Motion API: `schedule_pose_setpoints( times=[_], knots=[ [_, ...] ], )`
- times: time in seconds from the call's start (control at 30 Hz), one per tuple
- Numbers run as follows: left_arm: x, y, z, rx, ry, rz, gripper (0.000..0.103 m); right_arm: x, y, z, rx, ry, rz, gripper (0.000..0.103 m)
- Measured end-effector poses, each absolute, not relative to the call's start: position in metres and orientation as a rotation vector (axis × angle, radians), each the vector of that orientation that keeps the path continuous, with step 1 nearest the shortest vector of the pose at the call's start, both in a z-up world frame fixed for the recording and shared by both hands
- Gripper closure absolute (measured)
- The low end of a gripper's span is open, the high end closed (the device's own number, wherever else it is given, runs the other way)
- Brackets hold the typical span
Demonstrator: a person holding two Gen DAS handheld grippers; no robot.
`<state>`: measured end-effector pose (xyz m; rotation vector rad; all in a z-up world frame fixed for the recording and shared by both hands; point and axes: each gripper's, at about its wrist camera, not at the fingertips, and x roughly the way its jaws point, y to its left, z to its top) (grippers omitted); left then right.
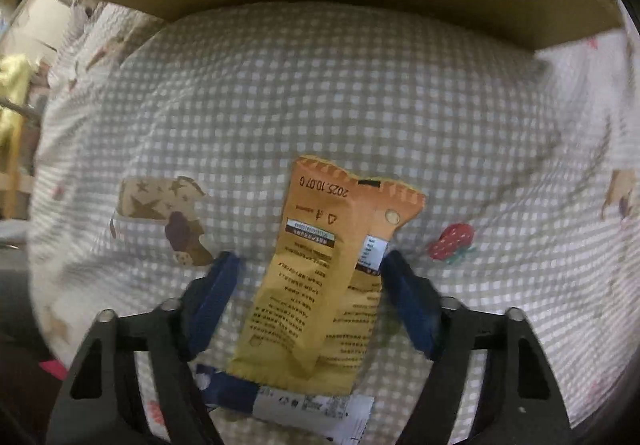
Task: Organize snacks
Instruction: 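Reach the right tool down to the tan wafer bar and grasp it, then grasp the blue-and-white stick packet with the left tool while the right tool lifts the wafer bar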
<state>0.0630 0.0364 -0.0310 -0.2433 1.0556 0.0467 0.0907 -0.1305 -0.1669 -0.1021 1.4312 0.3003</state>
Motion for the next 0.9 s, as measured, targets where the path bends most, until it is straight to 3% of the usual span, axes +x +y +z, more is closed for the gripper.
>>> schedule_pose_setpoints(
  times=[0.1,0.2,0.5,0.67,0.9],
  knots=[
    [0.062,0.036,-0.03,-0.241,1.055,0.037,0.006,0.088,-0.134,-0.16,-0.102,1.415,0.324,0.055],
    [0.061,0.037,-0.03,-0.252,1.057,0.033,0.006,0.094,-0.153,-0.151,-0.006,1.425,0.346,0.061],
    [0.058,0.027,-0.034,-0.236,1.086,-0.013,0.006,0.118,-0.218,-0.079,0.207,1.291,0.399,0.062],
    [0.058,-0.004,-0.05,-0.094,1.156,-0.121,0.006,0.113,-0.257,-0.05,0.235,1.208,0.429,0.062],
    [0.047,-0.045,-0.076,0.038,1.266,-0.298,0.008,0.101,-0.281,-0.067,0.295,1.156,0.366,0.062]
  ],
)
